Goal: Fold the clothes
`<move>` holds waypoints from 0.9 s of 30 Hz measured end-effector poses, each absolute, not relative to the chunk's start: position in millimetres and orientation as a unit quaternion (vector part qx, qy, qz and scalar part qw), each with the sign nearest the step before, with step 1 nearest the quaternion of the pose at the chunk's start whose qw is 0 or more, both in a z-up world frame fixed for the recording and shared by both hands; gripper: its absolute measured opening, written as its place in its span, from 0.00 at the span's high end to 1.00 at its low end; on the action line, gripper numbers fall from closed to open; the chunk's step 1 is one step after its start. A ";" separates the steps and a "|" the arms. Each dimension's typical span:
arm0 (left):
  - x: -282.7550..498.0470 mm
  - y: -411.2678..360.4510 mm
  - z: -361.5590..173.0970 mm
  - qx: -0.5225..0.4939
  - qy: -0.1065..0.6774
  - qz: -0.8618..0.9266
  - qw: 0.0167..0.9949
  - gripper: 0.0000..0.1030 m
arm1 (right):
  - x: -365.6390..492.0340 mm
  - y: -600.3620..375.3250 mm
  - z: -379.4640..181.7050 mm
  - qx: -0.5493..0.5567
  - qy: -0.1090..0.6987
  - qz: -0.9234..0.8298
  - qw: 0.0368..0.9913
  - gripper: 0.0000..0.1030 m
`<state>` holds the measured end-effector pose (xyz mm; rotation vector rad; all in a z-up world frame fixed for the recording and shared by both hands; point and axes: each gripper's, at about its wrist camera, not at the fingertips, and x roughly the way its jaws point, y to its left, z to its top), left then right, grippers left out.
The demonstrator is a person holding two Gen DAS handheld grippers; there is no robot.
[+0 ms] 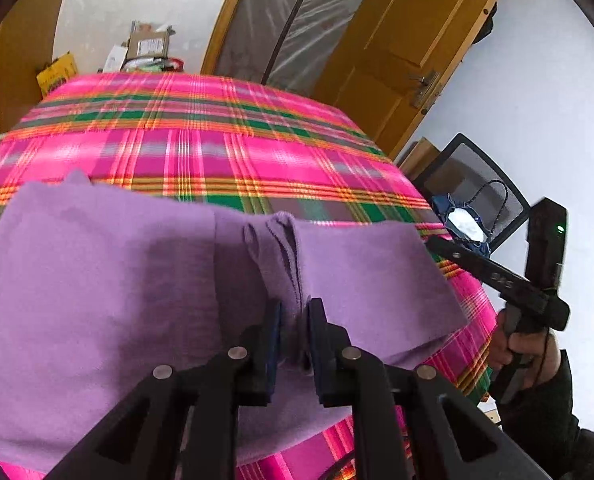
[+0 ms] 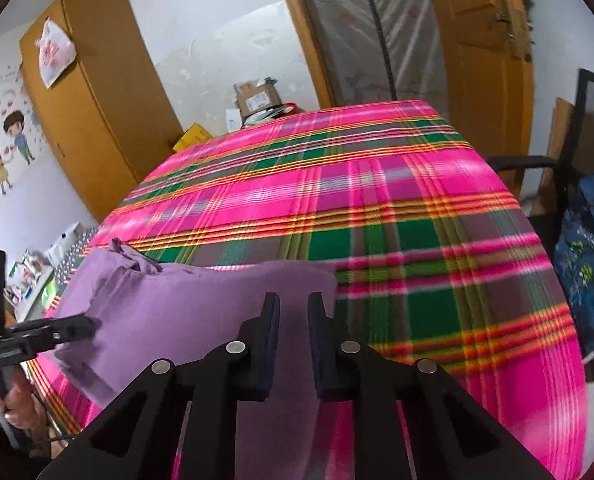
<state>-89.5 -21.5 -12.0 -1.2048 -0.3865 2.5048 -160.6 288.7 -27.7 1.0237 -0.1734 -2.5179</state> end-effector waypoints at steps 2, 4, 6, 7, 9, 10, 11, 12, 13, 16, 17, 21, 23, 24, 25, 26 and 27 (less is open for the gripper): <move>-88.3 -21.3 -7.8 -0.418 -0.132 0.883 0.167 0.85 | -168.6 282.0 -29.1 0.372 -0.053 -0.903 0.209 0.87; -88.5 -21.6 -7.1 -0.419 -0.130 0.883 0.165 0.85 | -179.0 276.3 -35.0 0.387 -0.042 -0.898 0.206 0.87; -90.7 -22.3 -12.5 -0.431 -0.126 0.879 0.161 0.85 | -188.7 271.8 -43.7 0.410 -0.034 -0.889 0.203 0.87; -91.4 -22.3 -15.3 -0.438 -0.123 0.876 0.159 0.85 | -189.2 271.2 -46.2 0.413 -0.034 -0.887 0.203 0.87; -90.4 -21.6 -17.8 -0.447 -0.111 0.875 0.150 0.85 | -189.0 272.1 -48.3 0.416 -0.036 -0.886 0.203 0.88; -89.7 -22.0 -19.0 -0.450 -0.108 0.874 0.147 0.85 | -188.6 273.3 -48.4 0.415 -0.037 -0.886 0.203 0.88; -89.1 -23.3 -20.0 -0.452 -0.108 0.874 0.145 0.85 | -188.1 274.6 -48.5 0.415 -0.039 -0.886 0.203 0.89; -88.2 -25.3 -20.1 -0.453 -0.111 0.873 0.144 0.85 | -187.5 275.8 -48.1 0.414 -0.041 -0.886 0.204 0.89; -87.2 -27.1 -18.6 -0.451 -0.112 0.874 0.144 0.85 | -185.8 277.2 -45.5 0.409 -0.045 -0.888 0.205 0.88; -84.6 -28.8 -7.5 -0.430 -0.117 0.883 0.149 0.85 | -182.0 278.3 -38.8 0.396 -0.050 -0.893 0.209 0.88; -87.0 -26.4 -3.3 -0.422 -0.118 0.885 0.157 0.85 | -182.5 277.4 -37.2 0.393 -0.050 -0.893 0.211 0.88; -105.6 -13.1 2.0 -0.403 -0.115 0.890 0.177 0.85 | -188.0 274.5 -38.2 0.397 -0.049 -0.892 0.212 0.88; -121.4 -7.2 -4.0 -0.415 -0.112 0.887 0.167 0.85 | -191.0 274.0 -40.8 0.402 -0.051 -0.890 0.211 0.88; -130.6 -5.5 -8.9 -0.420 -0.113 0.885 0.165 0.85 | -192.5 273.8 -42.1 0.404 -0.051 -0.889 0.210 0.89; -136.9 -4.8 -14.3 -0.428 -0.112 0.883 0.157 0.85 | -194.0 273.6 -43.3 0.406 -0.052 -0.888 0.210 0.89; -143.1 -4.2 -19.8 -0.437 -0.110 0.880 0.150 0.85 | -195.5 273.3 -44.6 0.409 -0.053 -0.887 0.209 0.89; -149.6 -4.0 -26.4 -0.449 -0.110 0.875 0.142 0.85 | -197.0 273.1 -45.9 0.411 -0.053 -0.886 0.209 0.89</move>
